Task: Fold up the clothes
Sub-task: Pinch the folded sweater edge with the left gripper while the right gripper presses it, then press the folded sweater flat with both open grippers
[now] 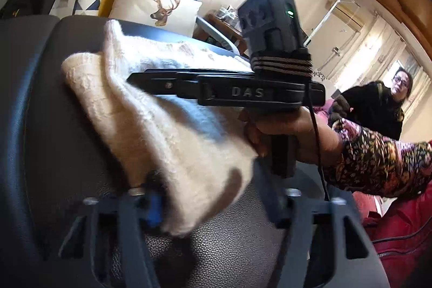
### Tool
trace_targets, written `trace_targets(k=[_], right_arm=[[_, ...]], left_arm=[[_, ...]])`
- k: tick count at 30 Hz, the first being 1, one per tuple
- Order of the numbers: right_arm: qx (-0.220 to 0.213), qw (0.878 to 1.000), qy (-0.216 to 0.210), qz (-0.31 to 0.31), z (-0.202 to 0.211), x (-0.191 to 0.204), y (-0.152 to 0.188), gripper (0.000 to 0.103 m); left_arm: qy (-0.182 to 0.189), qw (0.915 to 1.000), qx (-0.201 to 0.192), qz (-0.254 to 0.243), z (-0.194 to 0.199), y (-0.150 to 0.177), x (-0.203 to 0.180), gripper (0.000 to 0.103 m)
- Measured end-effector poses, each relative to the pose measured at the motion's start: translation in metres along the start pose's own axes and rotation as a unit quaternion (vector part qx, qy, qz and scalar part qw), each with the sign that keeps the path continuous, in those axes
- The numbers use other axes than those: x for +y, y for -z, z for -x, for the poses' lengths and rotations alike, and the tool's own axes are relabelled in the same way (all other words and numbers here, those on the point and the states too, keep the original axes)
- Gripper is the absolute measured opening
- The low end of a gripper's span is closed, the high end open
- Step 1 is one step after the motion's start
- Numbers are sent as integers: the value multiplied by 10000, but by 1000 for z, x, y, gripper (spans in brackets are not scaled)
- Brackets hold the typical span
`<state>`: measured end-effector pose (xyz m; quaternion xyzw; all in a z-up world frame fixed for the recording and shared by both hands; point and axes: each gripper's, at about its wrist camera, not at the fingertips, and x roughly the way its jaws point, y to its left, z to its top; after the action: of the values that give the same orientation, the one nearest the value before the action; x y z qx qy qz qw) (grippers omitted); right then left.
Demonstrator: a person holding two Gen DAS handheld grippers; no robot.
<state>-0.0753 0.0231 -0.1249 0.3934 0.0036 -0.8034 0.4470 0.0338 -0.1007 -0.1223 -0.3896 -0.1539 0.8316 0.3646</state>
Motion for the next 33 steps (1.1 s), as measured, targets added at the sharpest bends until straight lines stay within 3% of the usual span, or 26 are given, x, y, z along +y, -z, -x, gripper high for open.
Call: trace_targets(k=[4, 7, 11, 15, 18, 20, 25, 30, 33], right_arm=[[0, 10000, 46, 40, 1, 1, 2, 42], [35, 10000, 42, 22, 0, 0, 1, 42], [345, 9989, 284, 163, -2, 7, -12, 42], [207, 9997, 163, 18, -4, 10, -28, 42], [530, 9976, 352, -274, -28, 0, -28, 43], [459, 9977, 497, -89, -32, 4, -27, 43], [425, 9962, 734, 202, -34, 13, -27, 44], [416, 9977, 532, 51, -30, 7, -29, 47], [429, 9985, 271, -203, -19, 2, -35, 48]], left_arm=[[-132, 9997, 1, 225, 5, 2, 5, 25], [-509, 9982, 191, -263, 7, 2, -7, 21], [-735, 9941, 462, -655, 13, 3, -17, 19], [-650, 9909, 591, -1015, 16, 12, -27, 19], [-709, 9858, 521, -1430, 15, 20, -37, 18], [-790, 9830, 443, -1600, 14, 25, -40, 18], [-715, 9868, 333, -1416, 20, 28, -36, 18], [-827, 9883, 277, -1248, 18, 27, -38, 20], [-773, 9945, 168, -687, 26, 30, -30, 26]])
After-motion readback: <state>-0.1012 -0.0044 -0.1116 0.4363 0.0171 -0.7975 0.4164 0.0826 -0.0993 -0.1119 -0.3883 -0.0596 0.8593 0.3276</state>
